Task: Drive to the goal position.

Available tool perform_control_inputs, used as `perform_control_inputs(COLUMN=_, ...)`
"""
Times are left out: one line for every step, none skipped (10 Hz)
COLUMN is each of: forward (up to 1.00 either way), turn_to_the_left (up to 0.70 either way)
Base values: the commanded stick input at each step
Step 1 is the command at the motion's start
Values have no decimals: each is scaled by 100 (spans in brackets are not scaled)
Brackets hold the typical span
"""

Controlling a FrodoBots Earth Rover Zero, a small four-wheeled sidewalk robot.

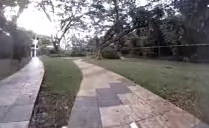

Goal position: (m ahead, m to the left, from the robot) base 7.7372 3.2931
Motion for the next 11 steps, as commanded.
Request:
perform_control_inputs(forward=70, turn_to_the_left=-14)
perform_control_inputs(forward=70, turn_to_the_left=-14)
perform_control_inputs(forward=70, turn_to_the_left=-13)
perform_control_inputs(forward=70, turn_to_the_left=-10)
perform_control_inputs(forward=70, turn_to_the_left=0)
perform_control_inputs(forward=70, turn_to_the_left=0)
perform_control_inputs(forward=70, turn_to_the_left=0)
perform_control_inputs(forward=70, turn_to_the_left=0)
perform_control_inputs(forward=70, turn_to_the_left=0)
perform_control_inputs(forward=70, turn_to_the_left=0)
perform_control_inputs(forward=70, turn_to_the_left=0)
